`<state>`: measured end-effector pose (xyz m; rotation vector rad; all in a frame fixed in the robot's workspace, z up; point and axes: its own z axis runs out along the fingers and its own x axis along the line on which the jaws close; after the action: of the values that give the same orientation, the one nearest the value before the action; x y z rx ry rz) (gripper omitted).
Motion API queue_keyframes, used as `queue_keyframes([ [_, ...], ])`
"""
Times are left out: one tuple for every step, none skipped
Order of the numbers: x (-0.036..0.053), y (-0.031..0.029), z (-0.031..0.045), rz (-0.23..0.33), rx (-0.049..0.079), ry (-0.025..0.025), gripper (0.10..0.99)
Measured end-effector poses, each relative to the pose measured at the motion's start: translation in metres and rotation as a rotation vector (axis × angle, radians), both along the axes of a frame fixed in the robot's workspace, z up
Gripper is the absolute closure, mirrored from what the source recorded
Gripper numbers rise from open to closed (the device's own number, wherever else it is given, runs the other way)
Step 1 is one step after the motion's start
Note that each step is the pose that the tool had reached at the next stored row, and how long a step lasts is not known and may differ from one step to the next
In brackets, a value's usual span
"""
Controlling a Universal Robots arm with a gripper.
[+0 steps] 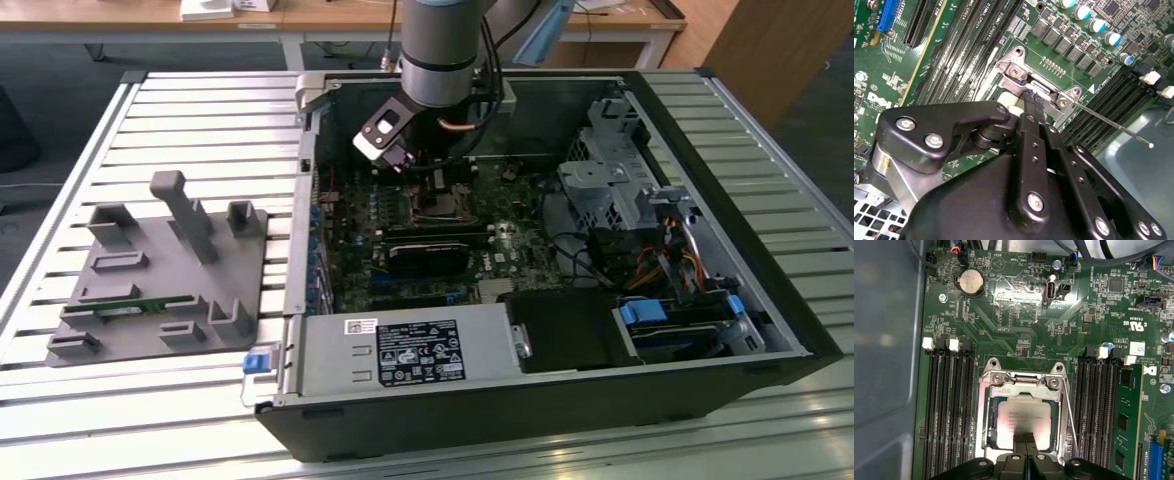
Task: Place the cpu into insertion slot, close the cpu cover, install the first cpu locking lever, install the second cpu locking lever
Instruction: 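Close the cpu cover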
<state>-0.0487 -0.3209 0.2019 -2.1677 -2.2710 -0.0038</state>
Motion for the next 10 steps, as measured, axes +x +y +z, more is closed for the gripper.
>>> queue_keyframes([
  [0.0,0.0,-0.0005,0.0,0.0,0.0,0.969],
  [0.0,0.0,-0.0009,0.0,0.0,0.0,0.969],
  [0.0,0.0,-0.0012,0.0,0.0,0.0001,0.969],
  [0.0,0.0,-0.0016,0.0,0.0,0.0002,0.969],
  [0.0,-0.0001,-0.0018,0.0,0.0,0.0004,0.969],
  [0.0,-0.0001,-0.0022,0.0,-0.001,0.0004,0.969],
  [0.0,-0.0001,-0.0026,0.0,-0.001,0.0005,0.969],
  [0.0006,0.0,-0.0031,0.001,0.0,-0.0001,0.969],
  [0.0011,-0.0001,-0.0031,0.001,0.0,0.0003,0.969],
  [0.0017,-0.0001,-0.0031,0.001,-0.001,0.0003,0.969],
])
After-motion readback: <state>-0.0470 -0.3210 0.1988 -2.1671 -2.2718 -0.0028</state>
